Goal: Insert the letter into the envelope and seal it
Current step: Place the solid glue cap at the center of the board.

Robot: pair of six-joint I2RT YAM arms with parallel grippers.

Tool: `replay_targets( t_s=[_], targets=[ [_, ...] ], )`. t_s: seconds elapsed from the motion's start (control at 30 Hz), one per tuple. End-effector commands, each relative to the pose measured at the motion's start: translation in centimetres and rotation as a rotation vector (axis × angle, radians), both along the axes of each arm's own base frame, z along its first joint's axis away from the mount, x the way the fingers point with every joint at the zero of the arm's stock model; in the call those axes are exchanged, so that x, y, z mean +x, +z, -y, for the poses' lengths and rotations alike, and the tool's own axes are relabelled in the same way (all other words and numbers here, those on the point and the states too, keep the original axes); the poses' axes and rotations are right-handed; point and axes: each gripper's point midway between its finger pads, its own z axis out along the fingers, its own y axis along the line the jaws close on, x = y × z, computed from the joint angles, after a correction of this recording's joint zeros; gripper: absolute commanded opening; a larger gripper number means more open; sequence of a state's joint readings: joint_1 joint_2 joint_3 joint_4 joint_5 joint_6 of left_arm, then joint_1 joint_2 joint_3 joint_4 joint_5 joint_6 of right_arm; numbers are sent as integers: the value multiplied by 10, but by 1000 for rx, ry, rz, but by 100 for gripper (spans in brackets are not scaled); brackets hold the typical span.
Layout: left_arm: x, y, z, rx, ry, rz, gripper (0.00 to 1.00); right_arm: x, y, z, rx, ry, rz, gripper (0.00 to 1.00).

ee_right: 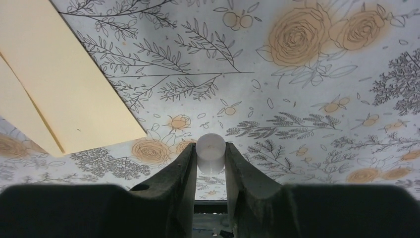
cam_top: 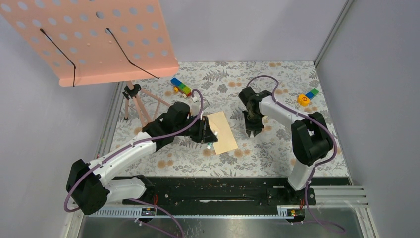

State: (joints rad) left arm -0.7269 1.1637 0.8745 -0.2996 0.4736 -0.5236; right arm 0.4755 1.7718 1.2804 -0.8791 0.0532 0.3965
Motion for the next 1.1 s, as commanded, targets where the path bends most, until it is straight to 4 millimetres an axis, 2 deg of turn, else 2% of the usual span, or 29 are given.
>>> replay_targets(
  t_s=[0.0, 0.2, 0.33, 0.47, 0.7, 0.83, 1.07],
  targets=[
    [14, 26, 4, -46, 22, 88, 0, 9, -10, -7, -81, 148, 64, 28],
    [15, 29, 6, -56, 19, 86, 0, 10, -27, -28, -54, 256, 125, 35],
    [16, 28, 7, -55, 18, 83, 0, 3, -41, -36, -5, 291, 87, 46],
    [15, 25, 9, -47, 10, 65, 0, -3, -46, -37, 1, 309, 83, 54],
    [16, 28, 11, -63, 7, 63, 0, -7, -49, -29, -31, 272, 80, 56],
    [15, 28, 11, -63, 5, 65, 0, -5, -40, -38, 9, 250, 92, 58],
    [15, 28, 11, -64, 3, 68, 0, 0, -13, -36, 32, 127, 123, 59]
  ],
)
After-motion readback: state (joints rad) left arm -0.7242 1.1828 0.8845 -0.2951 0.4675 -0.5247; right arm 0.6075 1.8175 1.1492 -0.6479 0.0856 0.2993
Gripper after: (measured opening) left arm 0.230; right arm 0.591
